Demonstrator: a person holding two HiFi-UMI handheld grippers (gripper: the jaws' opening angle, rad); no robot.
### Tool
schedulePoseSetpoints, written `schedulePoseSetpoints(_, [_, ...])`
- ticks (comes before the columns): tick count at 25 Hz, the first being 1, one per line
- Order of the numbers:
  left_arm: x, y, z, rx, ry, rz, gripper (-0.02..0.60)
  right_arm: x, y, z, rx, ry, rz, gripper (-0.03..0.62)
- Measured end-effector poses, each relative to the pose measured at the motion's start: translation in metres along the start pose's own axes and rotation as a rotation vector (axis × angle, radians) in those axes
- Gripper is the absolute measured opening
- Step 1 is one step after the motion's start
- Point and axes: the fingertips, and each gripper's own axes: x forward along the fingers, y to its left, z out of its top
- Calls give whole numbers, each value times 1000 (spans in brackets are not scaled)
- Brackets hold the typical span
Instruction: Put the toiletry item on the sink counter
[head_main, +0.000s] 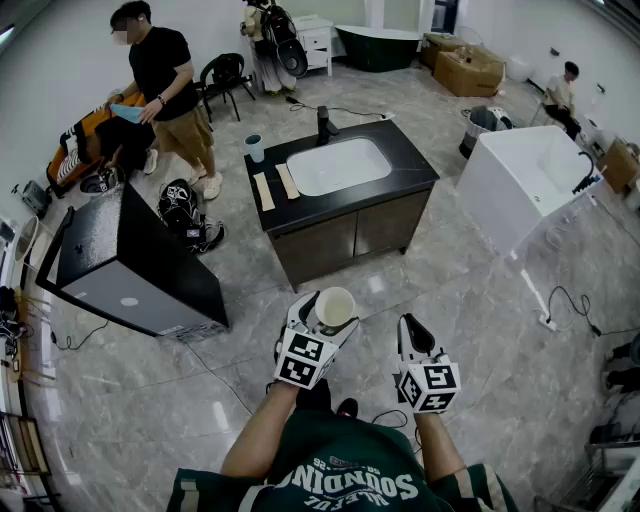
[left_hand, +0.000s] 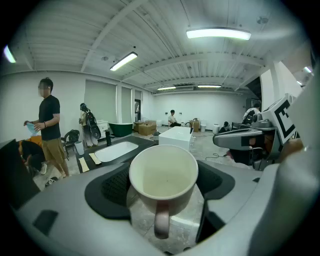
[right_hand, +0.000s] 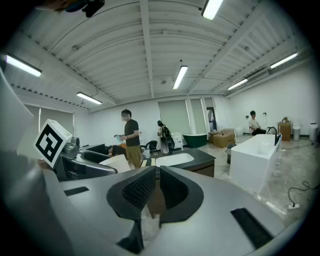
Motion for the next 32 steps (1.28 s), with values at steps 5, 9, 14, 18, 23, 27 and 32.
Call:
schedulePoseSetpoints(5, [-1,-1,-2,1,7,0,413,1,2,1,-13,-2,-1,44])
schedulePoseSetpoints(9, [0,-1,-3,-1,2,4,413,2,4,-2,-11,27,12,44])
schedulePoseSetpoints(14, [0,-2,-2,-1,3,0,413,3,7,-3,-11,30,16,44])
schedulePoseSetpoints(18, [0,-2,-4,-1,2,-1,413,4,11,-5,-9,37,25,44])
schedulePoseSetpoints(23, [-1,-3,-7,-1,10,3,413,2,14,-6,-12,33,26,44])
schedulePoseSetpoints(27, [-4,-2,-6,-5,4,7,413,3,17,-7,-15,35,30,44])
schedulePoseSetpoints(32, [-4,0,-8,-6,8,15,413,3,17,-7,-17,44,33,44])
